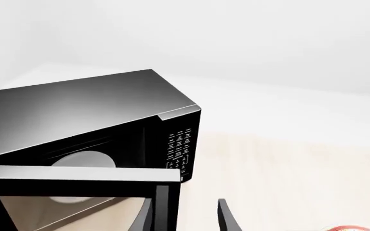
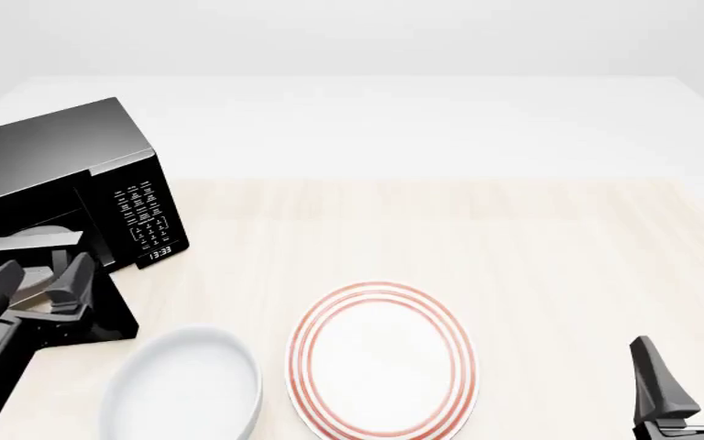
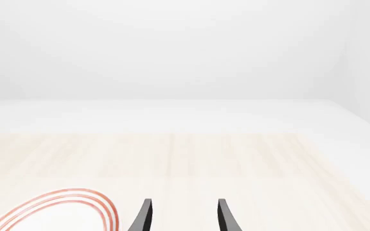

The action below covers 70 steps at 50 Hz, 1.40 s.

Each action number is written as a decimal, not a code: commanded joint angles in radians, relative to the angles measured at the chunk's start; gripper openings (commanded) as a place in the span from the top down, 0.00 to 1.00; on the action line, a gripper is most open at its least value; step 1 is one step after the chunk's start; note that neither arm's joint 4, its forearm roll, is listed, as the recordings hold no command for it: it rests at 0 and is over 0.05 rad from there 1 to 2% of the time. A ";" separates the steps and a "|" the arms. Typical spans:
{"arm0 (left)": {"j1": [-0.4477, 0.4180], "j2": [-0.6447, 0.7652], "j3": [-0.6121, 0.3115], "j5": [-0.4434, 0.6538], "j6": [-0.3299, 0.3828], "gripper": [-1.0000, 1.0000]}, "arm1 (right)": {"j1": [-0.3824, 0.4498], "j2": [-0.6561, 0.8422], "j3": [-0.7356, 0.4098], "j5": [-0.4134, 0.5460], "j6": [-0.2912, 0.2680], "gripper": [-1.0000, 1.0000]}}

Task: Open the microwave.

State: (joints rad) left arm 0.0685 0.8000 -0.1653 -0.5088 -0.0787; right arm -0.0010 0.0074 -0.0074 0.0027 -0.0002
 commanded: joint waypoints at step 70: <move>-0.029 -0.523 -0.249 0.616 0.080 0.00 | -0.001 0.000 0.000 0.001 -0.001 0.00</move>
State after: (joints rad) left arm 0.0353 0.3001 -0.3563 0.0384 -0.0181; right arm -0.0016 0.0076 -0.0074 0.0032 -0.0010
